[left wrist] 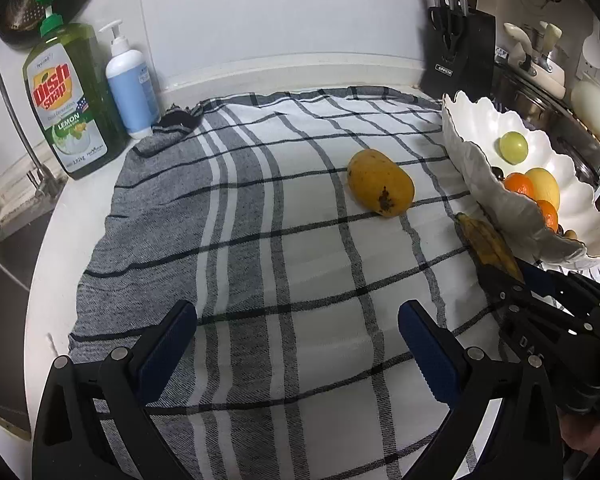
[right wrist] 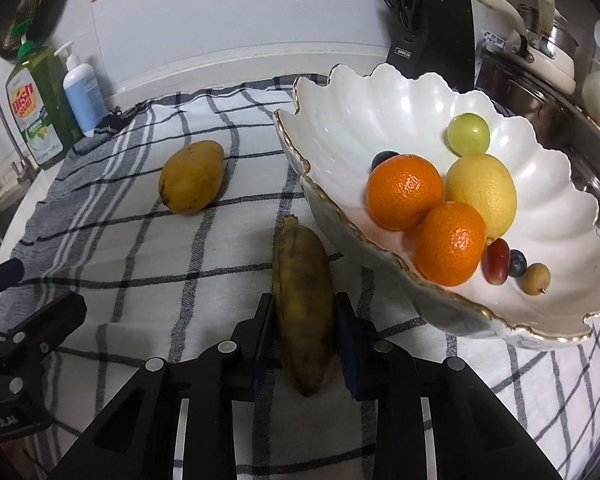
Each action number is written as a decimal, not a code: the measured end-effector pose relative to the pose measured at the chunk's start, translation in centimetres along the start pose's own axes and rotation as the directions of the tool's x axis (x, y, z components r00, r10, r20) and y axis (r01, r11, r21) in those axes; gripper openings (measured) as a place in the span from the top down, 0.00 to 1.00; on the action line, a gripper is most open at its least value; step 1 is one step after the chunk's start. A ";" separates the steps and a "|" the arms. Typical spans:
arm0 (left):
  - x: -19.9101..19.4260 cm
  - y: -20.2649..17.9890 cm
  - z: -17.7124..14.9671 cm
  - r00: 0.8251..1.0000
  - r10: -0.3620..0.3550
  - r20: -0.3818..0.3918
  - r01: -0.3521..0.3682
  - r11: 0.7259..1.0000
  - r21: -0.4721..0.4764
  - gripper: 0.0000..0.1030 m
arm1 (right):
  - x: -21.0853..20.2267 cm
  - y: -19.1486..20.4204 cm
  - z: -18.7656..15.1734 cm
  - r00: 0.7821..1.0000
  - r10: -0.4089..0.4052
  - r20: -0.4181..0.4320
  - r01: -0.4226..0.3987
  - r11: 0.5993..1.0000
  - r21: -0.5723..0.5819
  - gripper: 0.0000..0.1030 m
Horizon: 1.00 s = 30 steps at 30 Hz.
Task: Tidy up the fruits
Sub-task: 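Lift the banana with the right tool toward the white bowl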
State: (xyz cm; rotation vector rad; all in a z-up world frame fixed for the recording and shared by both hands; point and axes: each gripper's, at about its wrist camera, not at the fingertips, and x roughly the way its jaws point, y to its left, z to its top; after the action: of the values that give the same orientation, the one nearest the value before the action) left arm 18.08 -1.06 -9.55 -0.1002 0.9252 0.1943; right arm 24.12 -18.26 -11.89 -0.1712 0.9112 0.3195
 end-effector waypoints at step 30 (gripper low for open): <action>-0.3 -1.2 6.8 0.977 -0.190 0.096 0.180 0.979 0.100 0.01 | -8.3 0.7 3.9 0.957 -0.065 0.283 0.022 0.988 0.152 0.71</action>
State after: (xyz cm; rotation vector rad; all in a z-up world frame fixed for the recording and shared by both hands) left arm 23.51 -1.12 -5.26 -0.0909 0.8133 -0.0156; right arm 22.07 -18.21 -2.95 -0.0070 0.6387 0.2271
